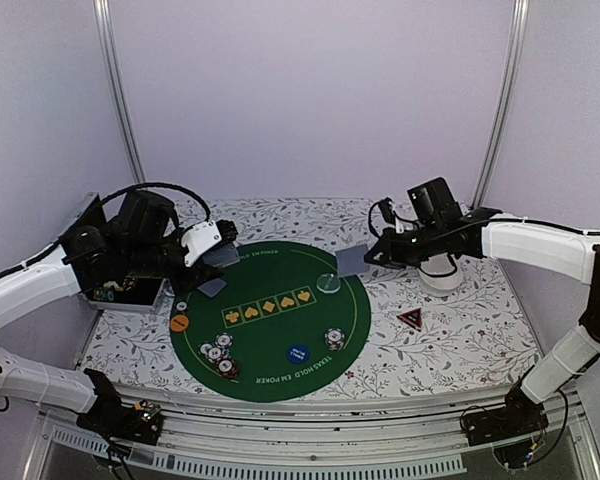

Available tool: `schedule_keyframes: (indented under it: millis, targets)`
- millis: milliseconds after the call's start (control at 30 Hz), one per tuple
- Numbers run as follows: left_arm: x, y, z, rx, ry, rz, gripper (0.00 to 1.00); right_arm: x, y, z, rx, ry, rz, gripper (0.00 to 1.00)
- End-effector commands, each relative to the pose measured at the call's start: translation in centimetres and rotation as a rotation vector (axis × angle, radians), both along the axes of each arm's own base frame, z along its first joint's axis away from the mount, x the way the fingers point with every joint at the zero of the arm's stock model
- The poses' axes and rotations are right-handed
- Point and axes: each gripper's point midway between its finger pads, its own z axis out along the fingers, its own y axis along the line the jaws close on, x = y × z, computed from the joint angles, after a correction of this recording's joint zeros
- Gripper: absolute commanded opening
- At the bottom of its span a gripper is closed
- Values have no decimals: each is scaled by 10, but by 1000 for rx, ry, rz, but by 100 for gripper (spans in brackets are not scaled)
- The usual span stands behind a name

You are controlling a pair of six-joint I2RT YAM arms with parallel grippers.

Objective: Distribute texas hold em gaming equipment
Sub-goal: Distribute the poker card in the small blind area.

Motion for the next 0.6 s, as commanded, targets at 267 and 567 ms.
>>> schedule_keyframes:
  millis: [267,567]
  targets:
    - [-3,-1,9,-34,-35,-18,40,-31,-25,-99,-10,265,-190,1]
    - [-4,-2,10,-36,-36,-21,41,-47,-43,-127,-55,339,-264,6]
